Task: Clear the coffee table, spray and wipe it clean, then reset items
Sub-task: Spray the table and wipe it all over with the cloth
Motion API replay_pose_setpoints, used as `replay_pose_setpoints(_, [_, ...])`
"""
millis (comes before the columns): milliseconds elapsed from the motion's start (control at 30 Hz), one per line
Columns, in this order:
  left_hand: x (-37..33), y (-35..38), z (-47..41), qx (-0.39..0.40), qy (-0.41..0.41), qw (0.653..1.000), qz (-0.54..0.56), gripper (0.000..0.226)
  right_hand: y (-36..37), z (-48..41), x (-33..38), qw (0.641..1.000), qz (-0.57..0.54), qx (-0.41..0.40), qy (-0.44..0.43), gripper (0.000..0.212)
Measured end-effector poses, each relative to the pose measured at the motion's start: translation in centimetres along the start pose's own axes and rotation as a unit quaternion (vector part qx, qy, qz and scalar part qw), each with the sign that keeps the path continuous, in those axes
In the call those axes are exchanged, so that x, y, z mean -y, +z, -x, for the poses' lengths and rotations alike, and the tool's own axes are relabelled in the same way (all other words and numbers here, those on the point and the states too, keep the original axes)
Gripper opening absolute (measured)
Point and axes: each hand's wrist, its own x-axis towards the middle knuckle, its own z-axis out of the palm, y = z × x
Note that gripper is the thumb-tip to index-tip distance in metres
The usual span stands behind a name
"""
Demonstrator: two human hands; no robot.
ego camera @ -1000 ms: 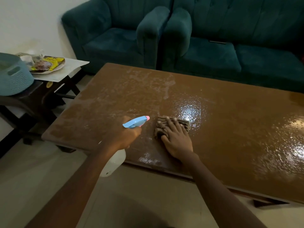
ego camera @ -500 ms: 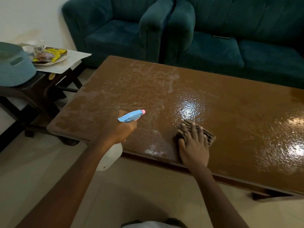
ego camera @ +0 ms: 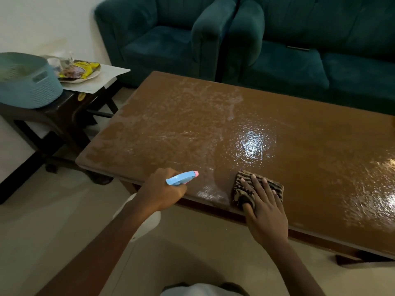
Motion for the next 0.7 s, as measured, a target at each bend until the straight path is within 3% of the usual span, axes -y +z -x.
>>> replay_pose_setpoints(300, [2.4, -0.9, 1.1, -0.039, -0.042, 0.998, 0.021, 0.028, 0.1, -2.2, 1.1, 1.0, 0.011, 0.011, -0.002, 0.069])
replay_pose_setpoints(433, [2.8, -2.6, 1.3, -0.084, -0.054, 0.993, 0.059, 0.019, 0.9, -6.4, 5.1, 1.0, 0.009, 0.026, 0.014, 0.058])
replay_pose_setpoints(600, [3.2, -4.5, 1.1, -0.123, -0.089, 0.984, 0.097, 0.01, 3.1, -7.9, 13.4, 0.991, 0.006, 0.06, -0.116, 0.066])
replay_pose_setpoints(700, [2.9, -5.3, 0.7, -0.131, -0.109, 0.978, 0.122, 0.012, 3.3, -5.0, 13.5, 0.98, 0.015, 0.077, -0.185, 0.064])
